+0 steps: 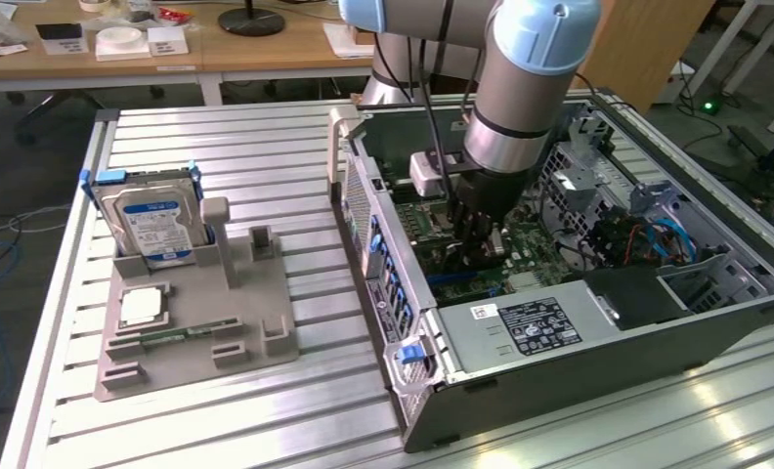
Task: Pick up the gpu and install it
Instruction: 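Insert the gpu into the slot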
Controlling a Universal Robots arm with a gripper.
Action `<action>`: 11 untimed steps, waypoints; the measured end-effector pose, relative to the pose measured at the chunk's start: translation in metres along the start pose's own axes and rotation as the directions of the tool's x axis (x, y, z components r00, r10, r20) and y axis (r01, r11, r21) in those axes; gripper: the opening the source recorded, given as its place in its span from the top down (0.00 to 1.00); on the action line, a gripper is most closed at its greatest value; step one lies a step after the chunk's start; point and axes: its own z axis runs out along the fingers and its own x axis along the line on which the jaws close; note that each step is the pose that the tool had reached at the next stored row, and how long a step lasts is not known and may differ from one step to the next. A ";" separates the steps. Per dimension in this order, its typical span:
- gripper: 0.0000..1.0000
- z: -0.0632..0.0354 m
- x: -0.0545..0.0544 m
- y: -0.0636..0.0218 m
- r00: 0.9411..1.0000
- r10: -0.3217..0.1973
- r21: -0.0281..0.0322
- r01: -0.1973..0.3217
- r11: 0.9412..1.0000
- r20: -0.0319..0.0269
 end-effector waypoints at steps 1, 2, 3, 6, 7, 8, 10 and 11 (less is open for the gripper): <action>0.72 0.0000 0.000 0.0002 1.000 0.000 0.000 0.000 1.000 0.000; 0.72 0.0000 0.000 0.0005 1.000 0.000 0.000 0.000 1.000 0.000; 0.72 0.0000 0.000 0.0006 1.000 0.000 0.000 0.000 1.000 0.000; 0.72 0.0007 0.000 0.0011 1.000 0.000 0.000 0.000 1.000 0.000; 0.72 0.0025 0.000 0.0011 1.000 0.000 0.000 0.000 1.000 0.000; 0.72 0.0046 0.000 0.0011 1.000 0.000 0.000 0.000 1.000 0.000; 0.72 0.0056 0.000 0.0012 1.000 0.000 0.000 0.000 1.000 0.000; 0.72 0.0062 0.000 0.0011 1.000 0.000 0.000 0.000 1.000 0.000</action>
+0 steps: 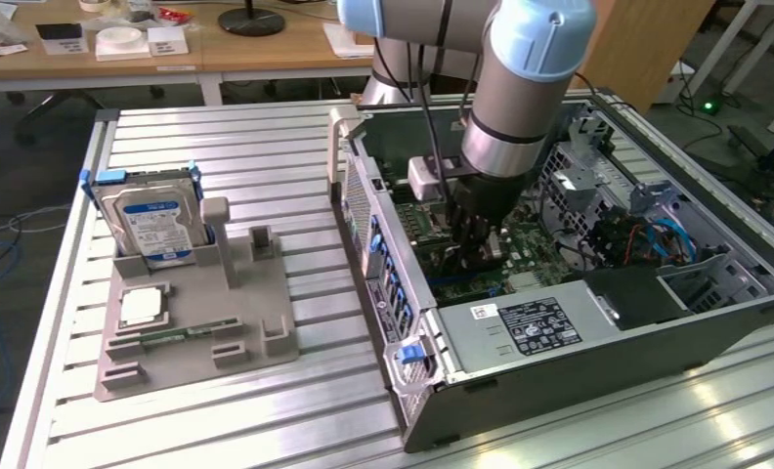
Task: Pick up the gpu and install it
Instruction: 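Insert the gpu into the slot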
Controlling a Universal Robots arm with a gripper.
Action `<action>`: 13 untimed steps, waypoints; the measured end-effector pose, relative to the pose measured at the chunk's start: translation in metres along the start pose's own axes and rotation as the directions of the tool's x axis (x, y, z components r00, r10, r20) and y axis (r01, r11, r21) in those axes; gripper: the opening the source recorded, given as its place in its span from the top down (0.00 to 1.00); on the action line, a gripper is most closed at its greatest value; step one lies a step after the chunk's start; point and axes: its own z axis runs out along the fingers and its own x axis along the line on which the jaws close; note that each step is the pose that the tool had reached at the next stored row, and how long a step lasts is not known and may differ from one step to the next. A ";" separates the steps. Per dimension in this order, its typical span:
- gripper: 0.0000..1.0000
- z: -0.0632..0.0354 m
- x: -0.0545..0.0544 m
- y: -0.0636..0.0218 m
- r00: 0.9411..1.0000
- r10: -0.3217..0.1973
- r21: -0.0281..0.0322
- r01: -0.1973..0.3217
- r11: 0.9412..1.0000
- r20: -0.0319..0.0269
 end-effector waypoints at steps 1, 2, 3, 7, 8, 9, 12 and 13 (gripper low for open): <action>0.72 0.0006 0.000 0.0000 1.000 0.000 0.000 0.000 1.000 0.000; 0.72 0.0011 0.000 0.0000 1.000 0.000 0.000 0.000 1.000 0.000; 0.72 0.0014 0.000 0.0000 1.000 0.000 0.000 0.000 1.000 0.000; 0.72 0.0016 0.000 0.0000 1.000 0.000 0.000 0.000 1.000 0.000; 0.72 0.0016 0.000 0.0000 1.000 0.000 0.000 0.000 1.000 0.000; 0.72 0.0016 0.000 0.0000 1.000 0.000 0.000 0.000 1.000 0.000; 0.72 0.0016 0.000 0.0001 1.000 0.000 0.000 0.000 1.000 0.000; 0.72 0.0017 0.000 0.0001 1.000 0.000 0.000 0.000 1.000 0.000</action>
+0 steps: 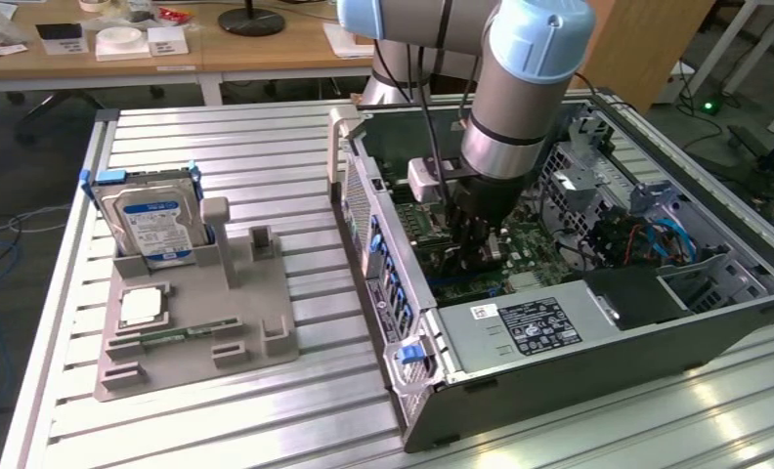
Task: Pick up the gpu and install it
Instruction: 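Insert the gpu into the slot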
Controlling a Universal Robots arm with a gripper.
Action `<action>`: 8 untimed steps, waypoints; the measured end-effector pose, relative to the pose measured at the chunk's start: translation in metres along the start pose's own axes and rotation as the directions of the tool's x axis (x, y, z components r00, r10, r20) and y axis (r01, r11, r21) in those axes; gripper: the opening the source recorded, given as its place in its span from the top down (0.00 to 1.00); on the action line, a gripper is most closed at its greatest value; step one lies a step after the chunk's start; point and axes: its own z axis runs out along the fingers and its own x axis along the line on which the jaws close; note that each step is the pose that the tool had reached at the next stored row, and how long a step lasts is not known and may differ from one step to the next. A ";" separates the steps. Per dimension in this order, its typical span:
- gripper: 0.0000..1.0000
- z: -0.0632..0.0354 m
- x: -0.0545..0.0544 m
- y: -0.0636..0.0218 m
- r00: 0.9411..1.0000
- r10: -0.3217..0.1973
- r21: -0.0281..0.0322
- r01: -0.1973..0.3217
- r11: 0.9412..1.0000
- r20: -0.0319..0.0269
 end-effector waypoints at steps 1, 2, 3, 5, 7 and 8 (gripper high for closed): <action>0.72 0.0001 0.000 0.0001 1.000 0.000 0.000 0.000 1.000 0.000; 0.72 0.0003 0.000 0.0002 1.000 0.000 0.000 0.000 1.000 0.000; 0.72 0.0004 0.000 0.0002 1.000 0.000 0.000 0.000 1.000 0.000; 0.72 0.0006 0.000 0.0004 1.000 0.000 0.000 0.000 1.000 0.000; 0.72 0.0009 0.000 0.0005 1.000 0.000 0.000 0.000 1.000 0.000; 0.72 0.0011 0.000 0.0005 1.000 0.000 0.000 0.000 1.000 0.000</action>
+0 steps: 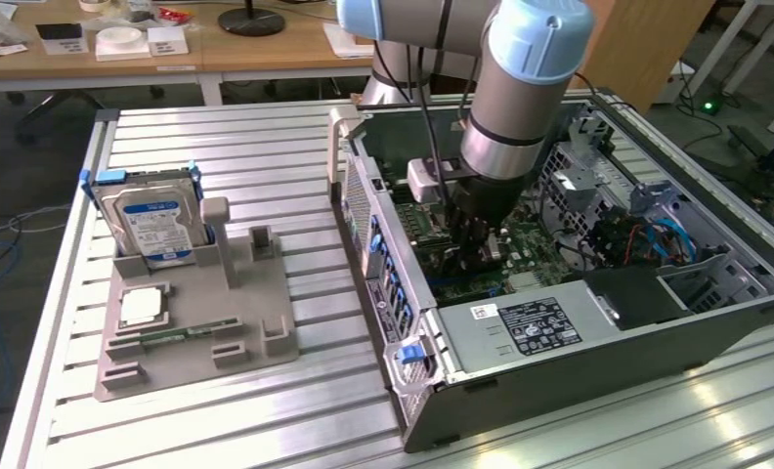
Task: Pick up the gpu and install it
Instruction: 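Insert the gpu into the slot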
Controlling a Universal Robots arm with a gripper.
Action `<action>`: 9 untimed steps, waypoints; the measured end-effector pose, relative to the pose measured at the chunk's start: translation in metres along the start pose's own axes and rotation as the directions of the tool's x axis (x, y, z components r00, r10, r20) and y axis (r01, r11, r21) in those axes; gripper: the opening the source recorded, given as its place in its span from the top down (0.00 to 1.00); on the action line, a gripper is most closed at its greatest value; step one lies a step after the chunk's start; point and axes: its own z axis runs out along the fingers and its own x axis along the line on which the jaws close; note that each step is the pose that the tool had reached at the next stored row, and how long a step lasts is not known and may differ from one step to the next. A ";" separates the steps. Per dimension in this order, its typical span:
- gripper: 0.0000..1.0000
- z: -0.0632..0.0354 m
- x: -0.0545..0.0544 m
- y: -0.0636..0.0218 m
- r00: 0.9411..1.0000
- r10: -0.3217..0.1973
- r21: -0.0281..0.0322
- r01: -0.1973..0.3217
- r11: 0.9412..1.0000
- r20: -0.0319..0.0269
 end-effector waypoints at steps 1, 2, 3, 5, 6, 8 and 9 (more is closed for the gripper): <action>0.72 0.0003 0.000 0.0000 1.000 0.000 0.000 0.000 1.000 0.000; 0.72 0.0007 0.000 0.0000 1.000 0.000 0.000 0.000 1.000 0.000; 0.72 0.0016 0.000 0.0000 1.000 0.000 0.001 0.000 1.000 0.001; 0.72 0.0036 0.000 0.0001 1.000 0.000 0.000 0.000 1.000 0.000; 0.72 0.0044 0.000 0.0002 1.000 0.000 0.000 0.000 1.000 -0.001; 0.72 0.0057 0.000 0.0003 1.000 0.000 0.000 0.000 1.000 0.000; 0.72 0.0058 0.000 0.0003 1.000 0.000 0.001 0.000 1.000 0.000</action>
